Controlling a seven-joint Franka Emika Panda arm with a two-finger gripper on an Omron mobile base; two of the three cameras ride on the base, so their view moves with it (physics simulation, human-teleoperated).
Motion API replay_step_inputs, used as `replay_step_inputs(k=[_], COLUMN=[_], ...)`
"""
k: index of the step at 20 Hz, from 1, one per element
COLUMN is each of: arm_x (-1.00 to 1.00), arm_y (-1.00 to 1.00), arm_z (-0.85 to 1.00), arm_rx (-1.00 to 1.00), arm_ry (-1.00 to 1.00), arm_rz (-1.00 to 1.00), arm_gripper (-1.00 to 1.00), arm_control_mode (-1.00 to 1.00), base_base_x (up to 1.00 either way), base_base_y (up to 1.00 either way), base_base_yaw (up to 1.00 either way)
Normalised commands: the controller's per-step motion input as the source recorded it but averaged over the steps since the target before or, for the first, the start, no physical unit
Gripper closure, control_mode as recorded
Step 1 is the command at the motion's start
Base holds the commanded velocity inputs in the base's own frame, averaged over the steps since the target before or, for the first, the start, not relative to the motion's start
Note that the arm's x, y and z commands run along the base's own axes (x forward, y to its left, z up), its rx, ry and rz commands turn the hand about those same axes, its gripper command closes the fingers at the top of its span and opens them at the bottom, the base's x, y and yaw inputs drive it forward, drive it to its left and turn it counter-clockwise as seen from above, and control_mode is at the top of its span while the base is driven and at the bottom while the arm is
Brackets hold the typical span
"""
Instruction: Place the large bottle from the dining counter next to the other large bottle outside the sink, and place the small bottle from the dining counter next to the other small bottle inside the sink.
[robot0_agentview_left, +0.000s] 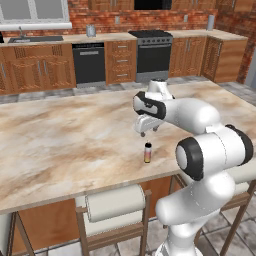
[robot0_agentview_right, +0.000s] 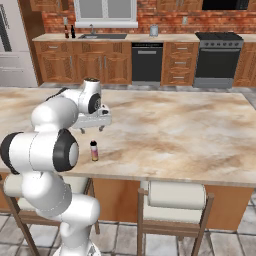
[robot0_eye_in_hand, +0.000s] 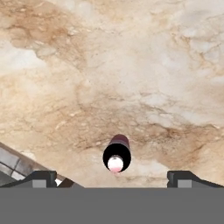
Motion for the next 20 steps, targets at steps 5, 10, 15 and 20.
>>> replay_step_inputs(k=[5, 10, 15, 20], arm_x=[0.0, 0.0, -0.07, -0.23], arm_y=[0.0, 0.0, 0.0, 0.0], arm_z=[-0.08, -0.18, -0.2, -0.12], arm_rx=[0.0, 0.0, 0.0, 0.0], arm_ry=[0.05, 0.0, -0.01, -0.05], arm_rz=[-0.07, -0.1, -0.1, -0.11], arm_gripper=[-1.0, -1.0, -1.0, -1.0], arm_control_mode=[-1.0, -1.0, -1.0, -1.0], base_base_x=[0.0, 0.0, 0.0, 0.0], base_base_y=[0.0, 0.0, 0.0, 0.0], base_base_yaw=[0.0, 0.0, 0.0, 0.0])
